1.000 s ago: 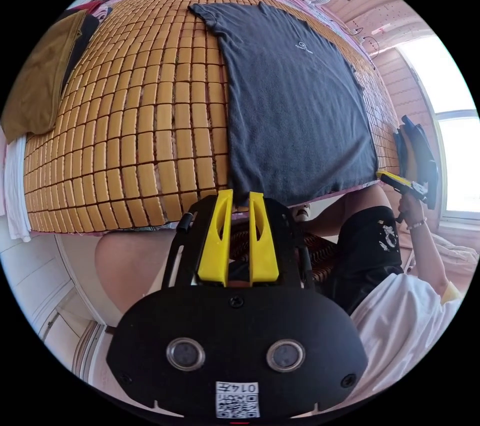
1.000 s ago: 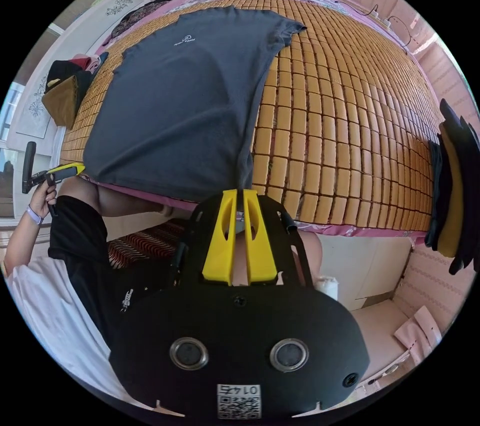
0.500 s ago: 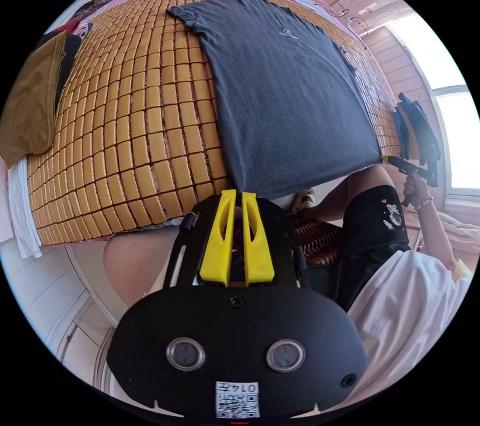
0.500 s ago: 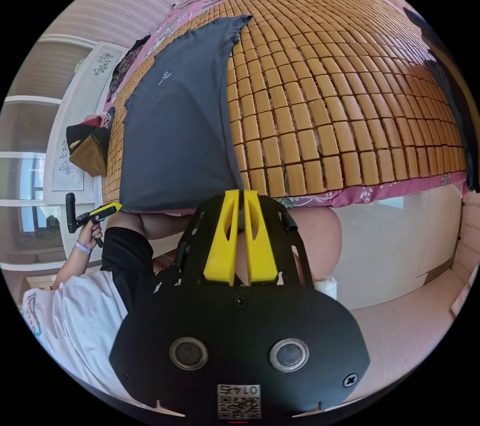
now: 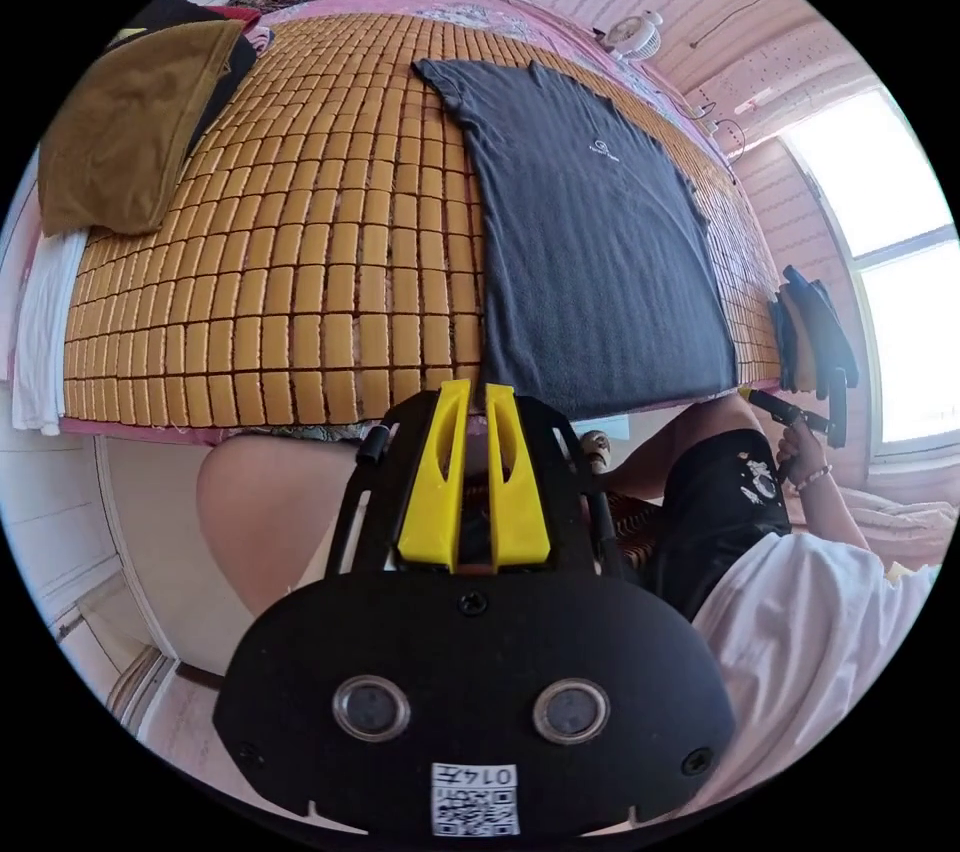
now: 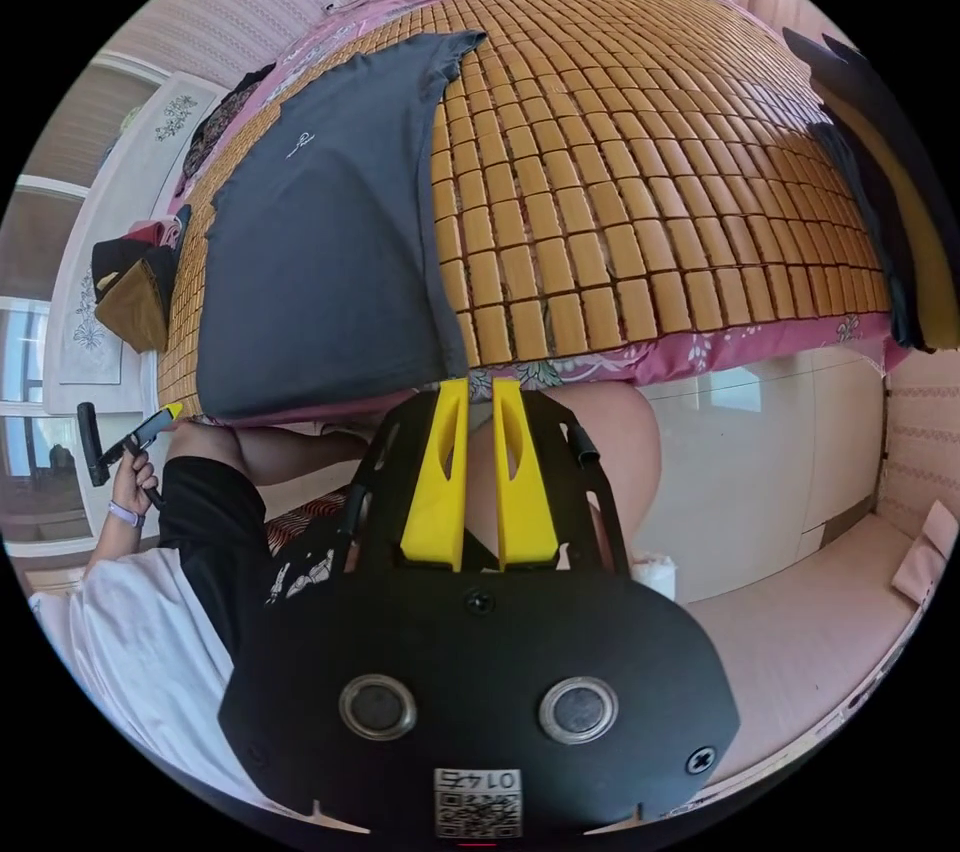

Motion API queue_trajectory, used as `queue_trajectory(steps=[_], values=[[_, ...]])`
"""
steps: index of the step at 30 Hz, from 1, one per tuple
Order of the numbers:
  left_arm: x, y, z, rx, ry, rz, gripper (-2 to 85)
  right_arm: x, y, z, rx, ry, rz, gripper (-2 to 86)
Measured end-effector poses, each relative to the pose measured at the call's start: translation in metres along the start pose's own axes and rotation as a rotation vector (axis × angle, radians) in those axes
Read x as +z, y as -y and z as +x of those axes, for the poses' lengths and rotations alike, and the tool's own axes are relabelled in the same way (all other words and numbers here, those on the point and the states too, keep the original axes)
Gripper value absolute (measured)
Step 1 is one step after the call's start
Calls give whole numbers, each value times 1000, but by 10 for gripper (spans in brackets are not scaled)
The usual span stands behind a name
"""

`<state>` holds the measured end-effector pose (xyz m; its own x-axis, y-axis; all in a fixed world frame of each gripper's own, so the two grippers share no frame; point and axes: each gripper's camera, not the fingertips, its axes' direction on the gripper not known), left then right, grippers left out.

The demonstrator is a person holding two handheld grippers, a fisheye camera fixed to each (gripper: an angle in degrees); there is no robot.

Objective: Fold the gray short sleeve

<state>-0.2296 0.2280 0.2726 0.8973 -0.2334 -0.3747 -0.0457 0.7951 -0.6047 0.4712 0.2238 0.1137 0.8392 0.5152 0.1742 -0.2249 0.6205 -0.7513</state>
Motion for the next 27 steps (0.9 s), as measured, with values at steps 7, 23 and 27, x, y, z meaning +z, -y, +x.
queue_trajectory(steps=[7, 23, 27], values=[[-34, -42, -14, -43, -39, 182, 14, -19, -43, 3, 17, 1, 134, 9], [-96, -125, -23, -9, -95, 395, -8, -50, -129, 11, -83, 39, 262, 12], [-105, -129, -27, -5, -129, 419, -9, -67, -147, 18, -73, 63, 359, 26]])
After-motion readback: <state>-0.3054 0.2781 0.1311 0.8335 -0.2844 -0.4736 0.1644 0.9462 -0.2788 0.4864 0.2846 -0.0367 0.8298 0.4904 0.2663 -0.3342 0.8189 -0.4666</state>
